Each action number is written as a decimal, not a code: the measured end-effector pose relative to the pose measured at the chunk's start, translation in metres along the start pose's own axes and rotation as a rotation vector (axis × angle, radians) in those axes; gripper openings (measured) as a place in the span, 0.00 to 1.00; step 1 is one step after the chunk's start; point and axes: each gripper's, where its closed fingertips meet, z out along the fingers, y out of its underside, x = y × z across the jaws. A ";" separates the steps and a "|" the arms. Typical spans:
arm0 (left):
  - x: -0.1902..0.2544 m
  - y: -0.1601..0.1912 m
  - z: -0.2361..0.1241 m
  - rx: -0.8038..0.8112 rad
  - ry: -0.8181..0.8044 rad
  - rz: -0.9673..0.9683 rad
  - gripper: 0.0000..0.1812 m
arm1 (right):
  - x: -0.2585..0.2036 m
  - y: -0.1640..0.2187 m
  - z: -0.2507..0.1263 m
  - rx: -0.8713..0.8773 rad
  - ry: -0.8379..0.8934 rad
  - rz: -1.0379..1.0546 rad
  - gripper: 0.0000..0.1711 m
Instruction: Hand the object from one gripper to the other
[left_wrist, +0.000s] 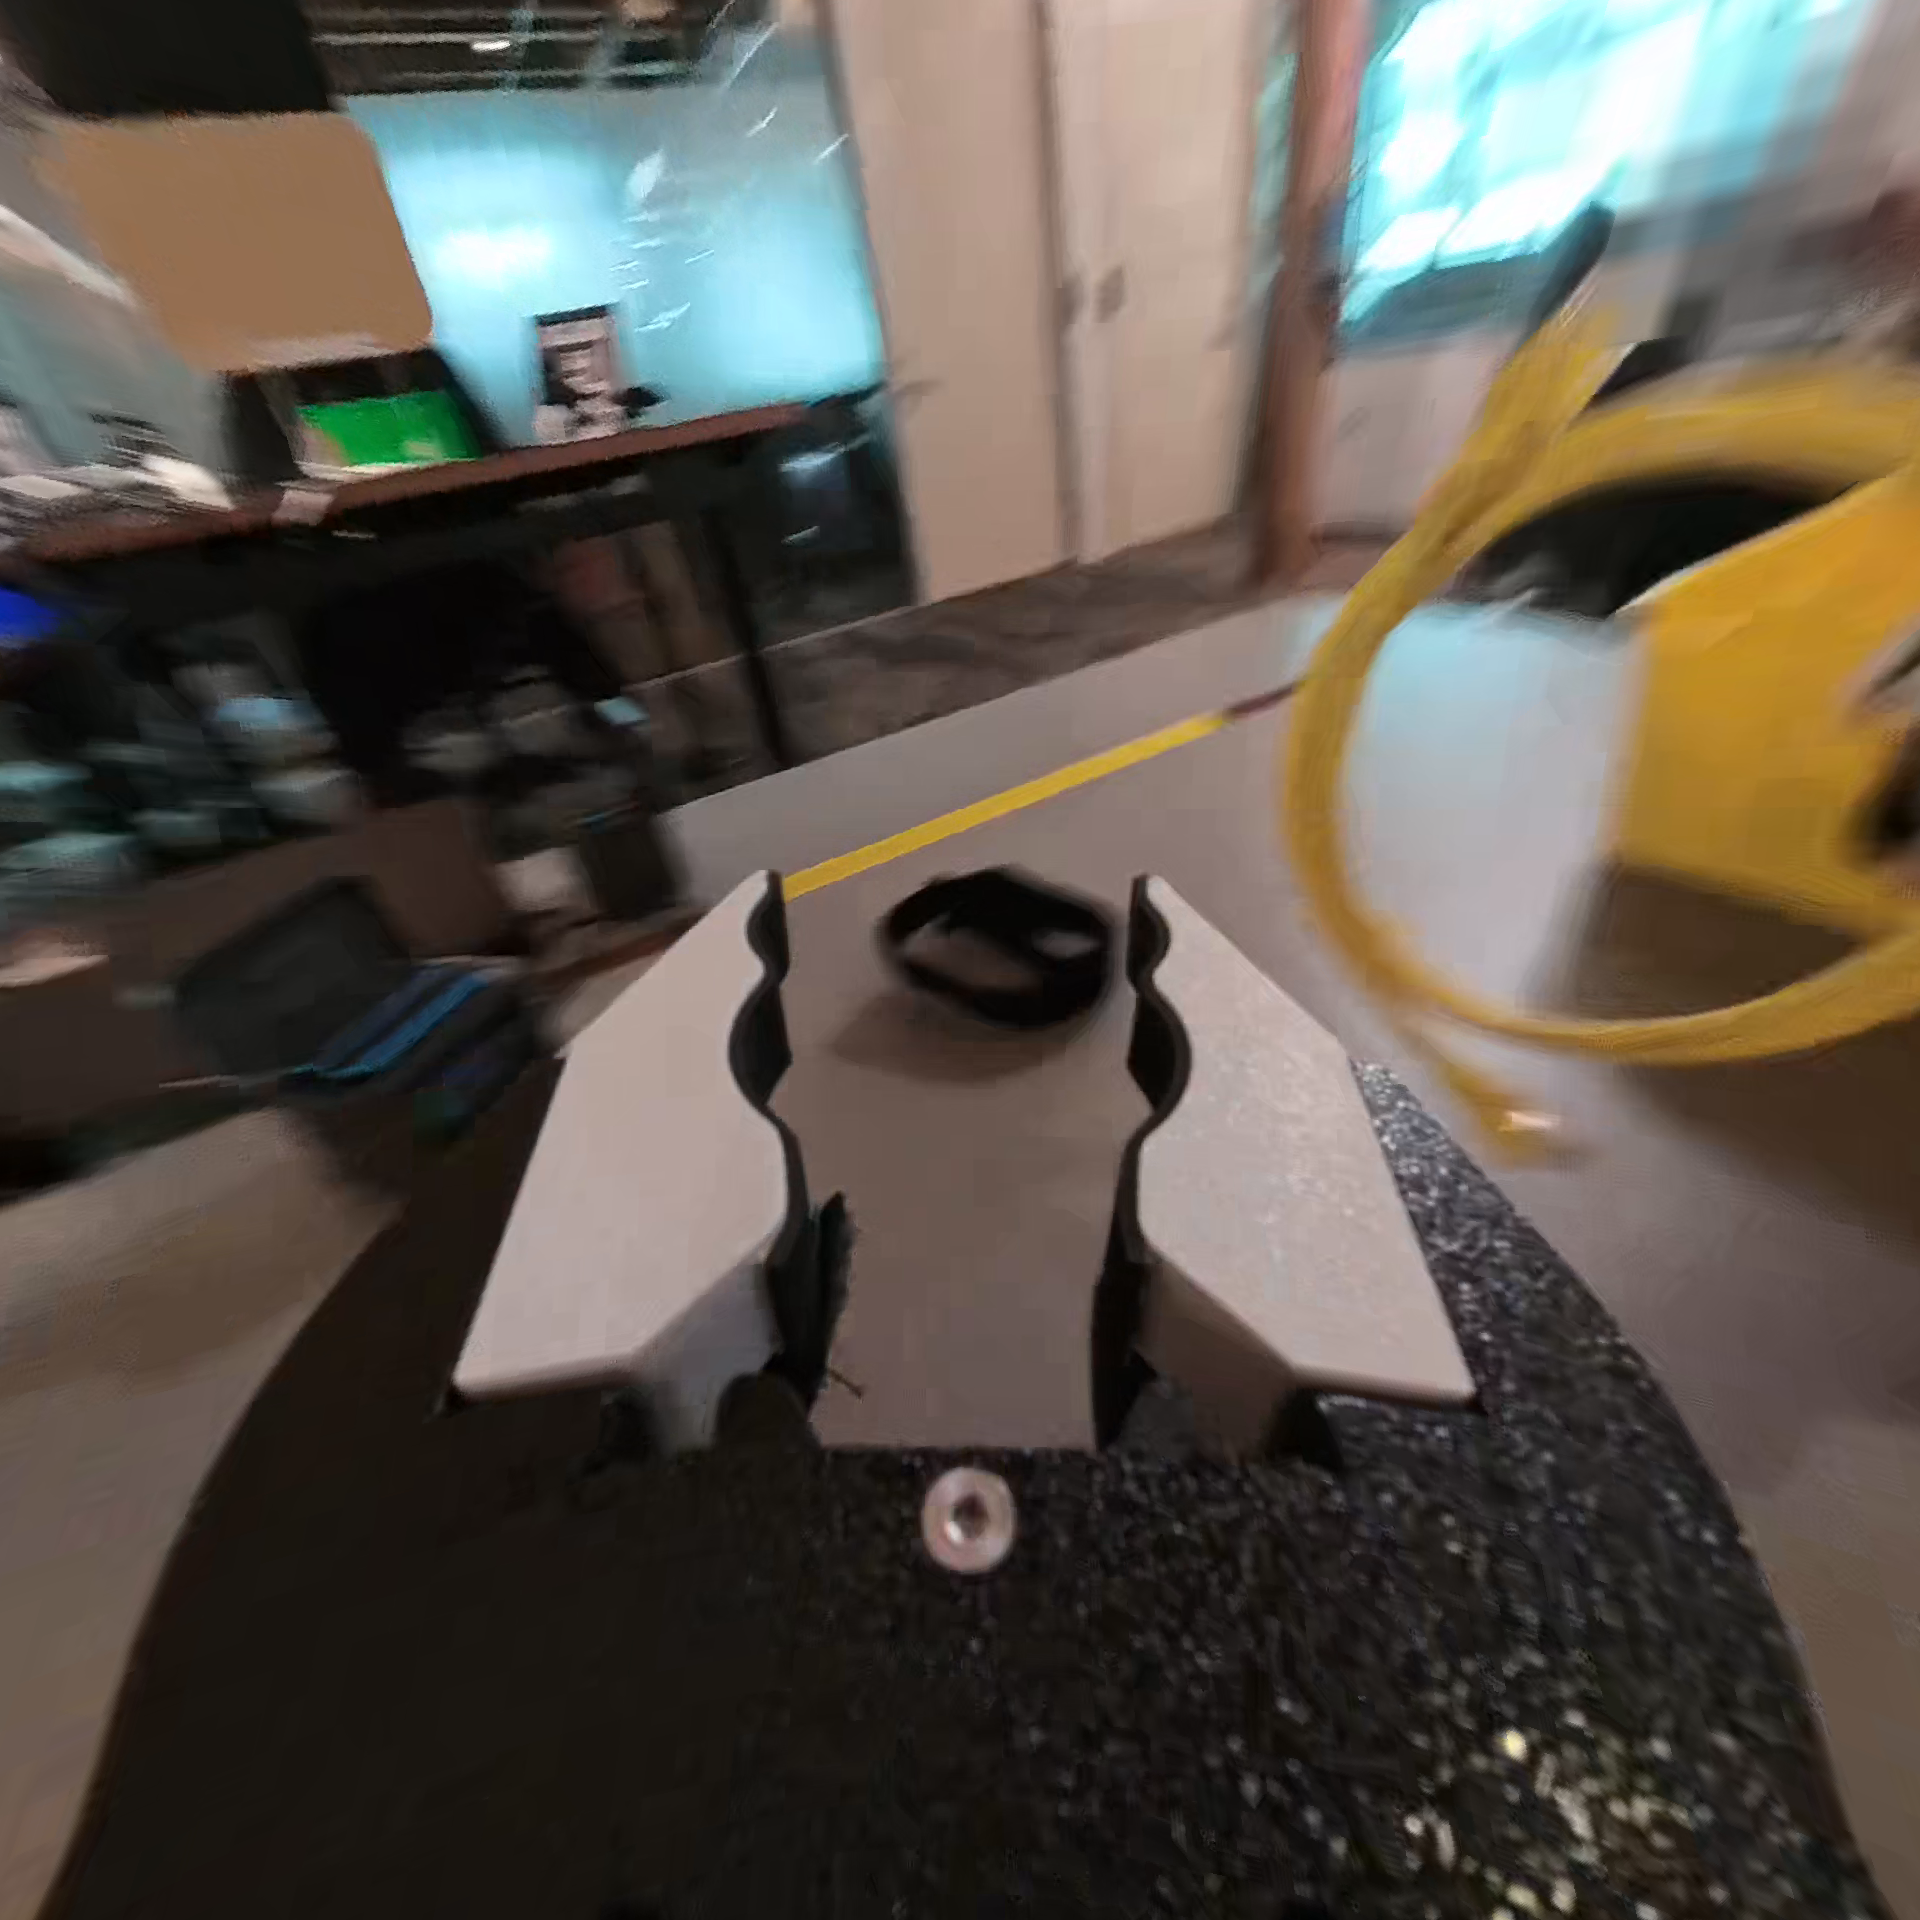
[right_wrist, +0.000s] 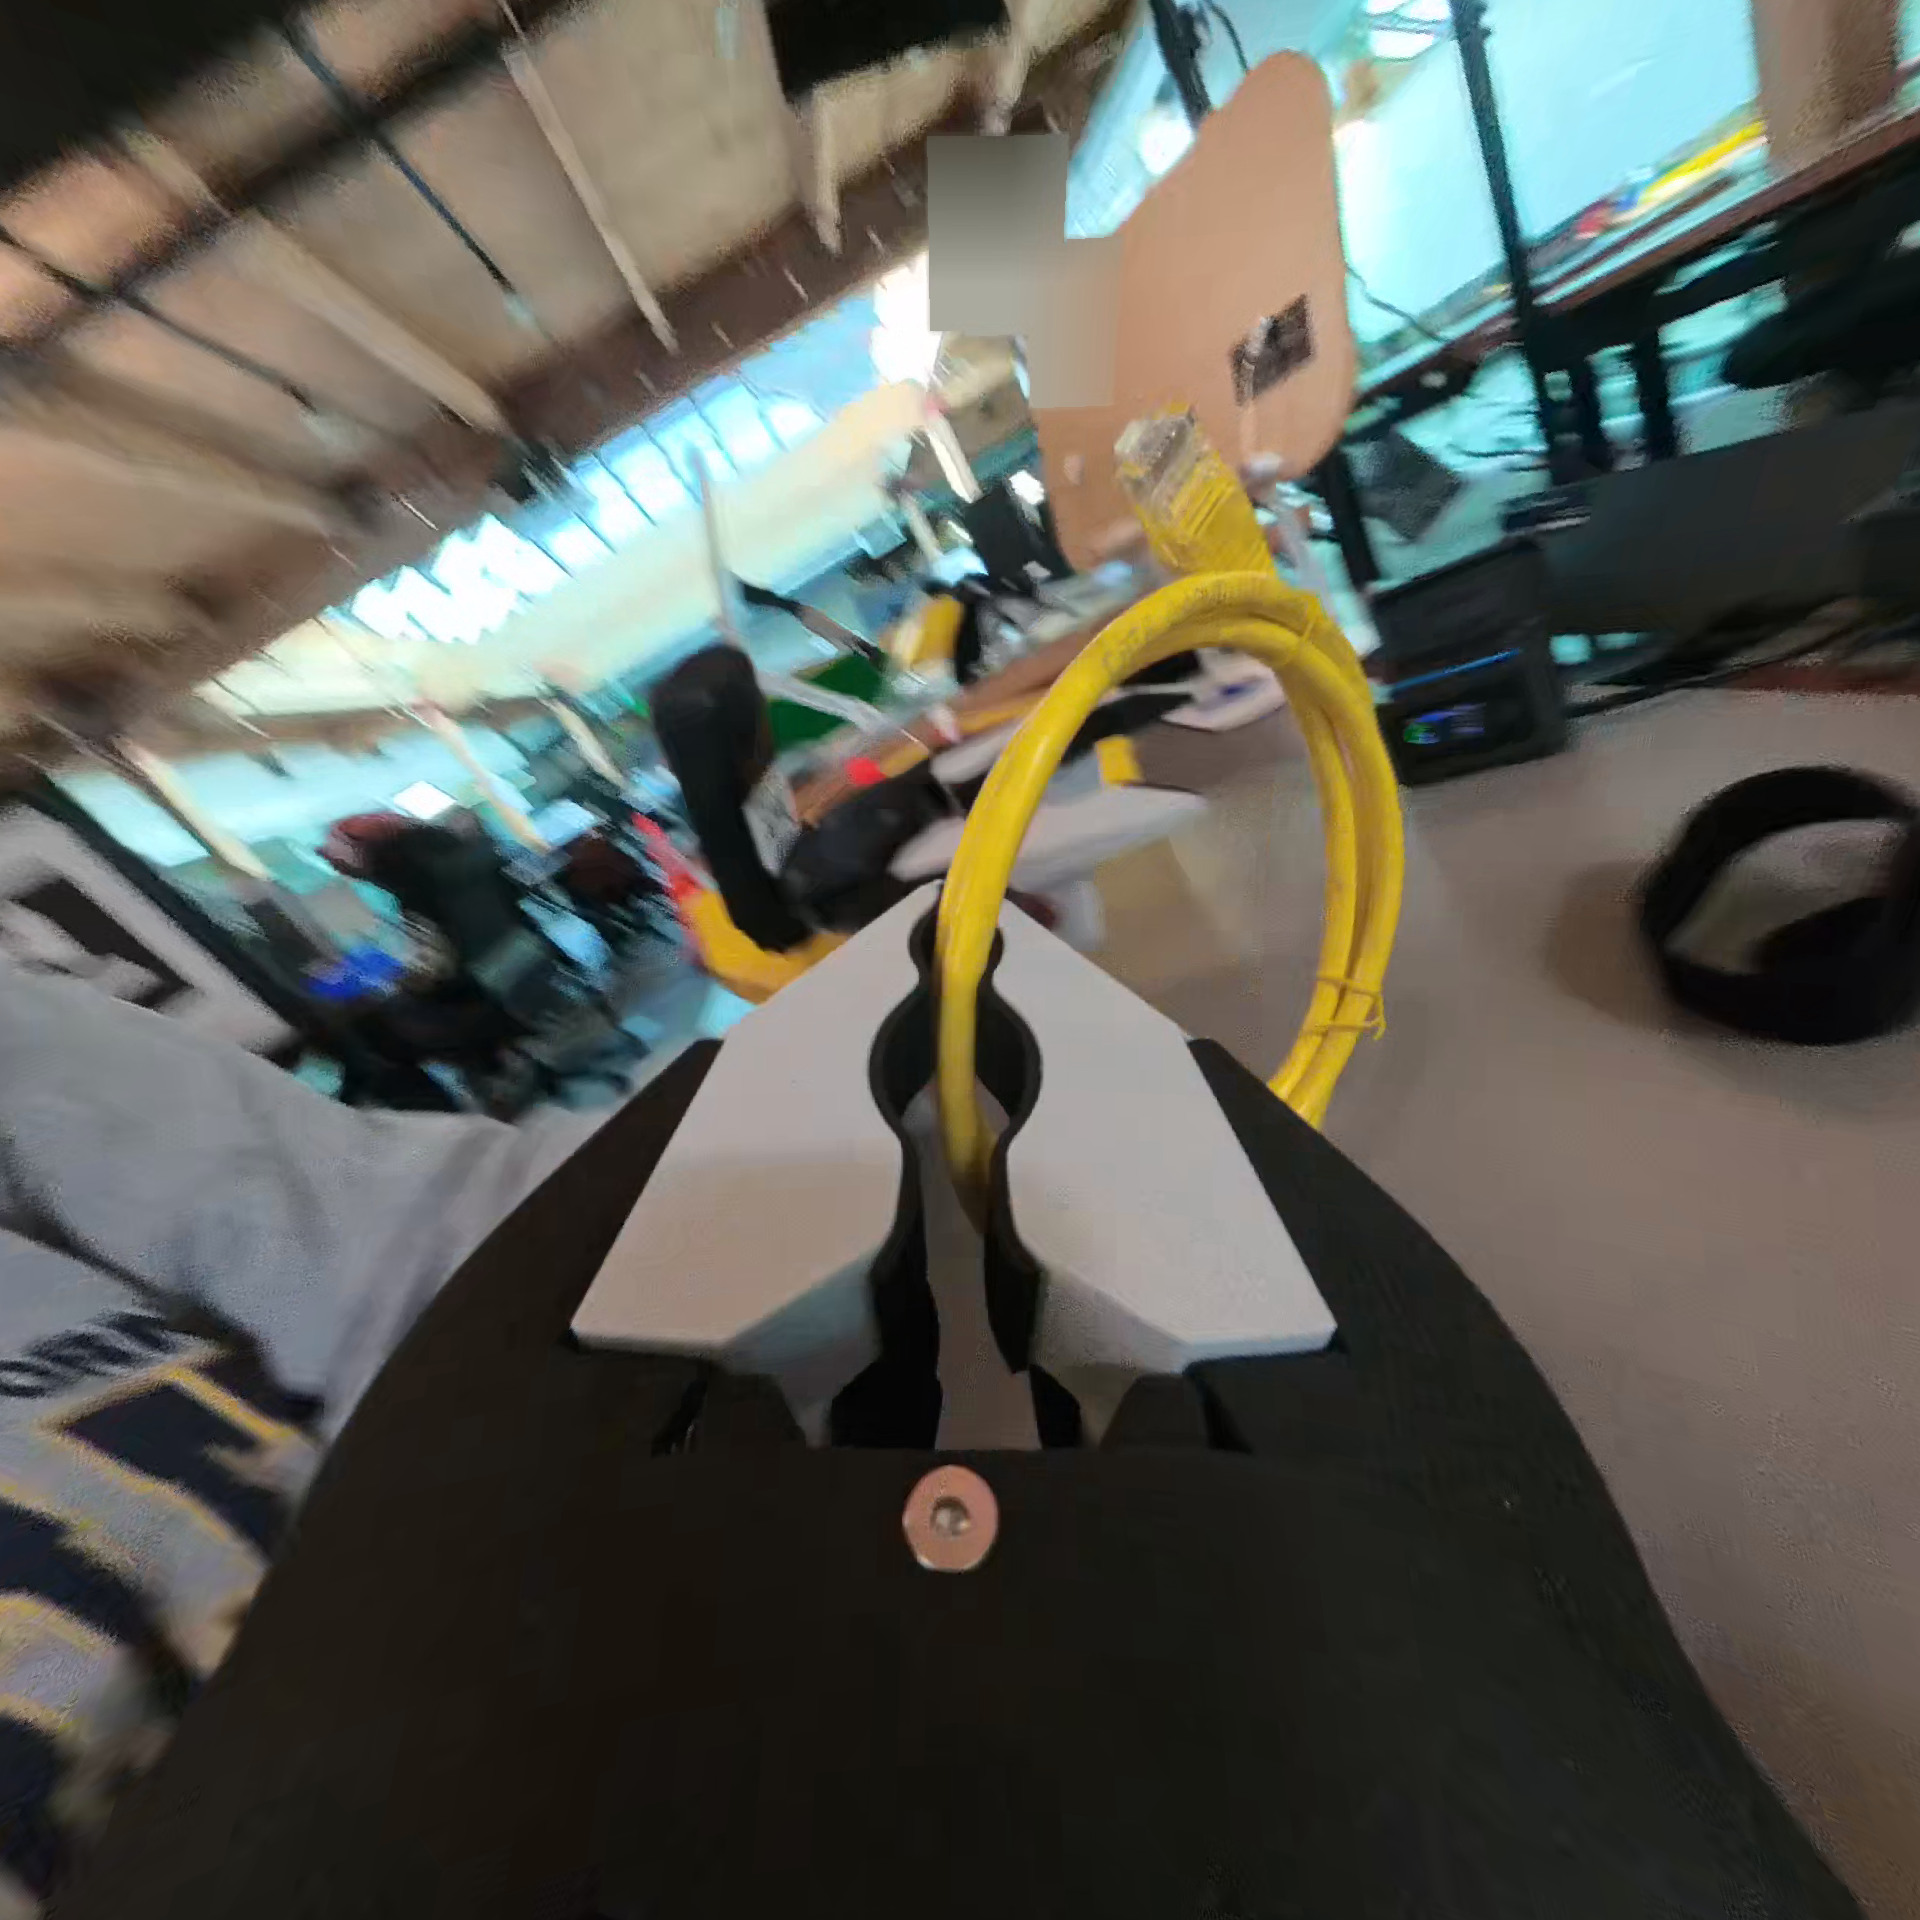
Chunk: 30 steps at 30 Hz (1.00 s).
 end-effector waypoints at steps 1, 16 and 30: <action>0.013 -0.010 -0.001 0.055 0.118 -0.126 0.38 | 0.001 0.005 0.002 -0.043 0.049 -0.089 0.00; 0.105 -0.005 0.001 -0.121 0.788 -0.809 0.49 | 0.050 0.092 0.015 -0.828 0.454 -1.427 0.00; 0.076 -0.003 0.002 -0.053 0.745 -0.906 0.00 | 0.052 0.074 0.019 -0.718 0.545 -1.438 0.00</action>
